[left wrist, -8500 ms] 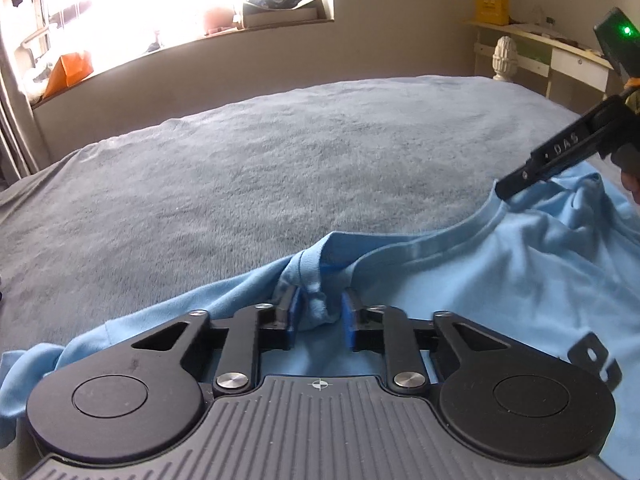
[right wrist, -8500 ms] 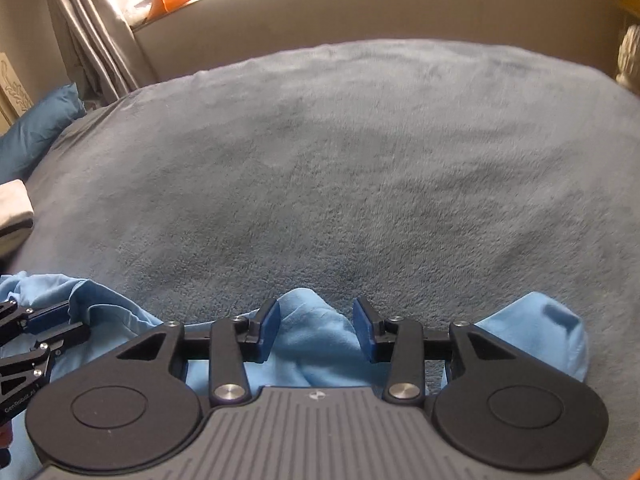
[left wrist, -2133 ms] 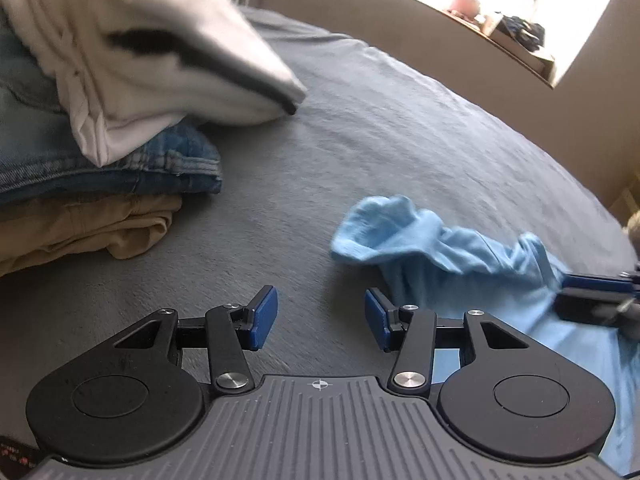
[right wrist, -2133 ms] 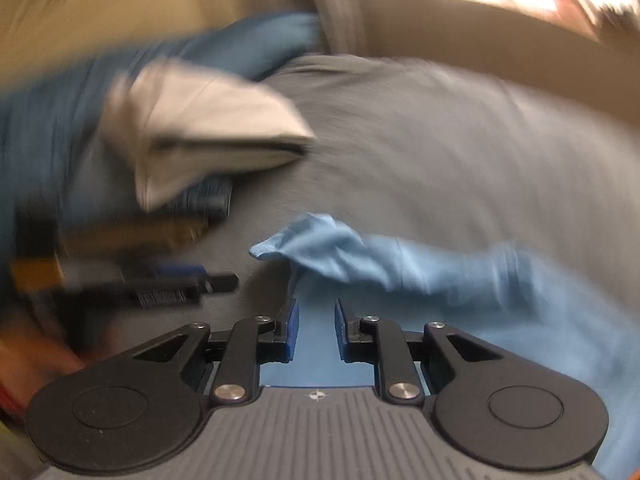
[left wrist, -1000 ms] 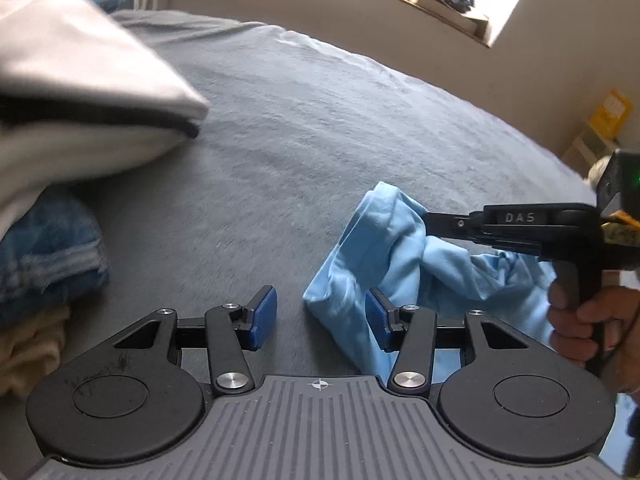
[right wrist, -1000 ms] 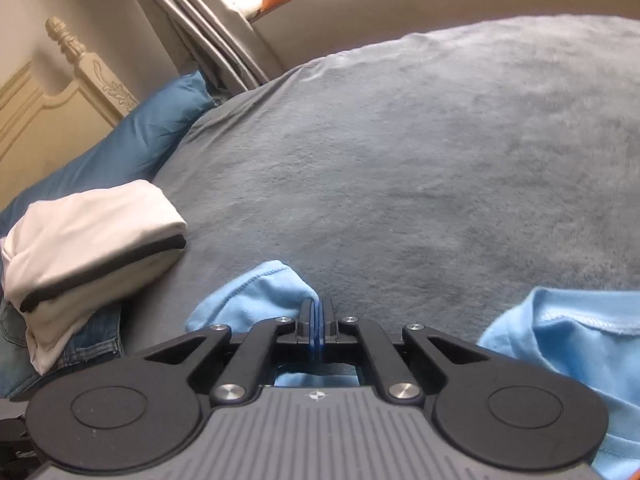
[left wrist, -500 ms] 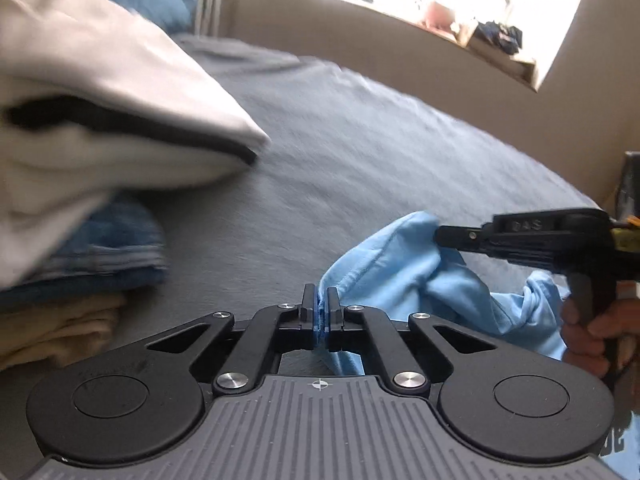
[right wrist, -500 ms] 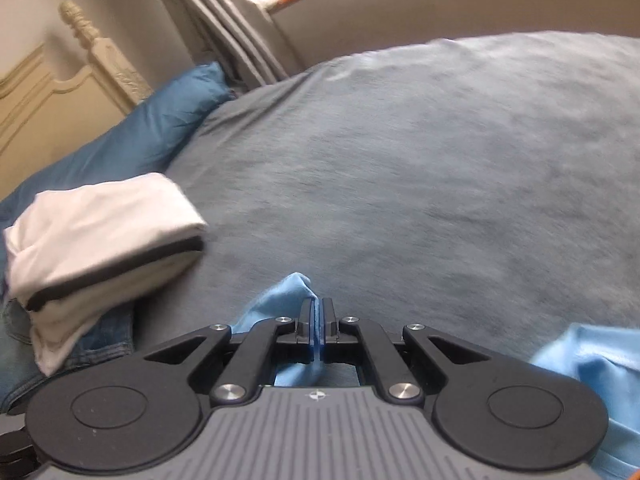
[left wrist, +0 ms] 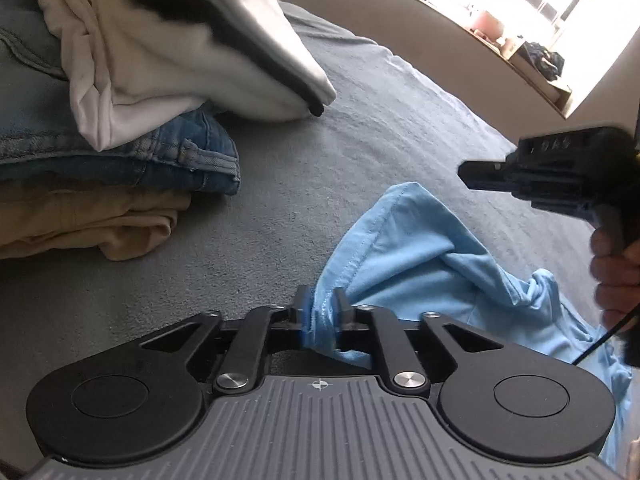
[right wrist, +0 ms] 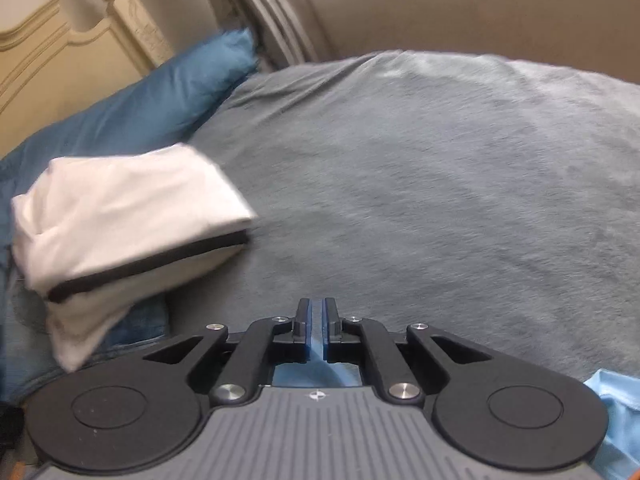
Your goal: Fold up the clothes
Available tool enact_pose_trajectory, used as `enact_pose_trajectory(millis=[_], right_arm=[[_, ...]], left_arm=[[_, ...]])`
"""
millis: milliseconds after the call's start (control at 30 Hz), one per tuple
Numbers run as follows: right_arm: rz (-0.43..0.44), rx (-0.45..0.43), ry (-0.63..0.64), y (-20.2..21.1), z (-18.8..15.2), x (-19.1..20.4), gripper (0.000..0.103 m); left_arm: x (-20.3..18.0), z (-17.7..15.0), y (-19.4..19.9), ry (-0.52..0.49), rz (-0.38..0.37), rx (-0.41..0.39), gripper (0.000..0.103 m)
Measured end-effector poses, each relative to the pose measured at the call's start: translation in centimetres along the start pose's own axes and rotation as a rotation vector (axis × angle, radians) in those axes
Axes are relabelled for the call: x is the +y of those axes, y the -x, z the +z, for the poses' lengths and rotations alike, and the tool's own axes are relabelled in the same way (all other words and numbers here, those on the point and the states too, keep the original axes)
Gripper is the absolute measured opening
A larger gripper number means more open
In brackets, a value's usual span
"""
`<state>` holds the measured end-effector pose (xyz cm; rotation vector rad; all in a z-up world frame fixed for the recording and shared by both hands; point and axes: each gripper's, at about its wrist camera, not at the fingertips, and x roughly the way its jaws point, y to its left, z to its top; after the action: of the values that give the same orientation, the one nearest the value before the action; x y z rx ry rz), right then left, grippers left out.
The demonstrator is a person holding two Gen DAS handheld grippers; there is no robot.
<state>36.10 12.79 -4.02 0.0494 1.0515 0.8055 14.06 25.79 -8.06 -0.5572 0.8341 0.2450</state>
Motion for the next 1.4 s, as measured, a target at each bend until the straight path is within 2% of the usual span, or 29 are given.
enact_pose_trajectory(millis=[67,167,267,433,533,667,700,767,800,833,867,900,1033,1167,1233,1300,1400], right_arm=[[0.019,0.056,0.021,0.1,0.2,1.4,0.02],[0.035,0.128,0.039,-0.2,-0.2,3.4,0.039],[-0.038,0.202,0.009,-1.2,-0.6,3.8,0.039],[-0.117,0.145,0.026,-0.4,-0.4,1.9,0.04],[-0.103,0.143,0.051,-1.5,-0.1,1.6,0.04],[-0.092,0.172,0.092,-4.2,0.3,1.9,0.055],[-0.091,0.185,0.103,-4.7,0.3,1.9,0.056],[-0.087,0.211,0.123,-5.6,0.4,1.8,0.053],[-0.086,0.224,0.133,-6.1,0.5,1.8,0.047],[-0.083,0.236,0.144,-6.5,0.5,1.7,0.02],[-0.058,0.237,0.167,-6.4,0.6,2.1,0.0],[-0.033,0.237,0.192,-6.3,0.6,2.5,0.0],[0.036,0.147,0.323,-5.6,0.9,4.9,0.0],[0.051,0.057,0.438,-6.8,0.6,6.8,0.0],[0.018,0.046,0.478,-8.4,0.0,7.0,0.0],[-0.031,0.044,0.451,-10.1,-0.7,6.5,0.001],[-0.042,-0.024,0.303,-10.0,-0.3,4.7,0.002]], left_arm=[[-0.1,0.1,-0.5,-0.012,0.007,0.012,0.025],[0.0,-0.2,-1.1,-0.023,0.02,0.026,0.025],[0.4,-0.4,-1.1,-0.01,0.018,0.018,0.025],[0.4,-0.6,-1.1,-0.02,0.029,0.007,0.022],[0.3,-0.7,-1.1,-0.026,0.036,0.0,0.022],[0.3,-0.9,-1.1,-0.029,0.044,-0.01,0.022],[0.3,-0.9,-1.1,-0.027,0.044,-0.012,0.022],[0.3,-1.0,-1.1,-0.022,0.045,-0.016,0.021],[0.3,-1.0,-1.1,-0.021,0.047,-0.02,0.019],[0.3,-1.0,-1.1,-0.019,0.049,-0.023,0.017],[0.2,-1.0,-1.1,-0.018,0.051,-0.027,0.015],[0.2,-1.1,-1.0,-0.015,0.053,-0.031,0.013],[0.1,-1.2,-0.7,0.005,0.063,-0.041,0.011],[-0.1,-1.3,-0.6,0.013,0.076,-0.048,0.01],[-0.1,-1.4,-0.6,0.013,0.081,-0.05,0.01],[-0.1,-1.4,-0.5,0.016,0.084,-0.051,0.01],[-0.1,-1.4,-0.5,0.025,0.082,-0.047,0.01]])
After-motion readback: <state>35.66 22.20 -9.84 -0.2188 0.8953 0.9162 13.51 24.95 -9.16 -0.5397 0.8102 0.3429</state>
